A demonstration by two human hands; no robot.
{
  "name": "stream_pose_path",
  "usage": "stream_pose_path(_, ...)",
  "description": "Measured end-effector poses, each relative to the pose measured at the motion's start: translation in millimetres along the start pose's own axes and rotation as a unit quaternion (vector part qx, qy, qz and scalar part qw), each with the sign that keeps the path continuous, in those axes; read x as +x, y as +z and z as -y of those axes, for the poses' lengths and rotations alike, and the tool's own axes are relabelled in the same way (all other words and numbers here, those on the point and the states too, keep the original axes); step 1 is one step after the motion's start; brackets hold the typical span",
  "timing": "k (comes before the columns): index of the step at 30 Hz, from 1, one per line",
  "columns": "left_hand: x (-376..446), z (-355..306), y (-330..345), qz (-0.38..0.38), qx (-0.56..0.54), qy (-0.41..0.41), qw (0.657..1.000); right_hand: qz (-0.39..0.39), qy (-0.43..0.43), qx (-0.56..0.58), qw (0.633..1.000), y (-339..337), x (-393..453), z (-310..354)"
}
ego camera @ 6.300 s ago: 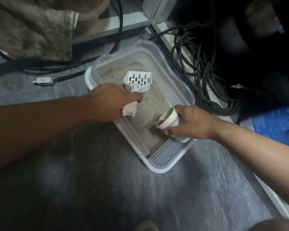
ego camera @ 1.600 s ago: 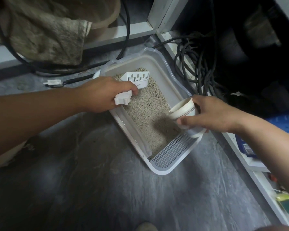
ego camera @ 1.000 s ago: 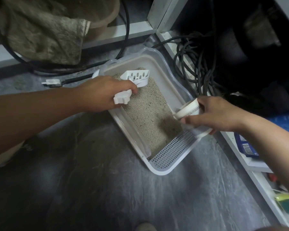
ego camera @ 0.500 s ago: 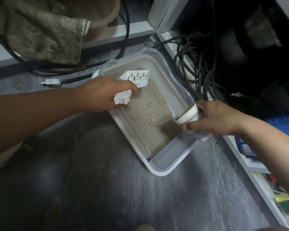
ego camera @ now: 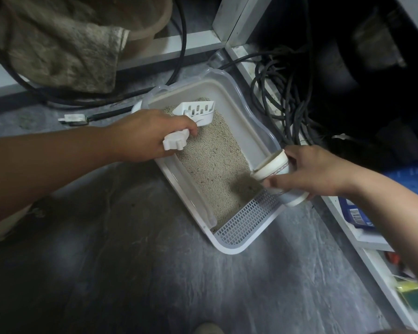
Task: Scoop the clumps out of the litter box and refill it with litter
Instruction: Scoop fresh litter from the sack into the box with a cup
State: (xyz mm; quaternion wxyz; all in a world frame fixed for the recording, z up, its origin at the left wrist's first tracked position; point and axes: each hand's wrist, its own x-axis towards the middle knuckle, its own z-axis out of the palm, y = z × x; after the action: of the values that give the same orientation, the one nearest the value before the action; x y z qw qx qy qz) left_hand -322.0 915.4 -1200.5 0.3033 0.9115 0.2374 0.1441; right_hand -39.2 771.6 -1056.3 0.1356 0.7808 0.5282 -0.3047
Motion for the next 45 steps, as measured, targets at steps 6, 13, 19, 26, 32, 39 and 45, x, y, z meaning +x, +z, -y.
stream_pose_path(6,0,-1,0,0.005,-0.003,-0.002,1.000,0.027,0.005,0.034,0.999,1,-2,-4)
stream_pose_path(13,1,0,1,0.001,0.002,-0.003,1.000,0.044,-0.012,0.073,0.996,2,-5,-4)
stream_pose_path(19,0,1,2,0.010,0.008,-0.003,1.000,0.128,-0.105,0.125,0.978,2,-17,16)
stream_pose_path(26,-11,-12,-3,-0.026,-0.020,-0.026,0.999,0.107,-0.156,0.038,0.981,2,-30,50)
stream_pose_path(32,-32,-45,7,-0.046,-0.074,-0.023,0.996,0.035,-0.091,-0.038,0.994,5,-19,44)
stream_pose_path(39,-21,-36,19,-0.003,-0.042,-0.011,0.999,0.021,0.000,-0.015,1.000,40,37,0)
stream_pose_path(45,-15,-24,23,0.020,-0.028,-0.022,0.999,0.043,0.000,-0.089,0.995,38,53,-7)
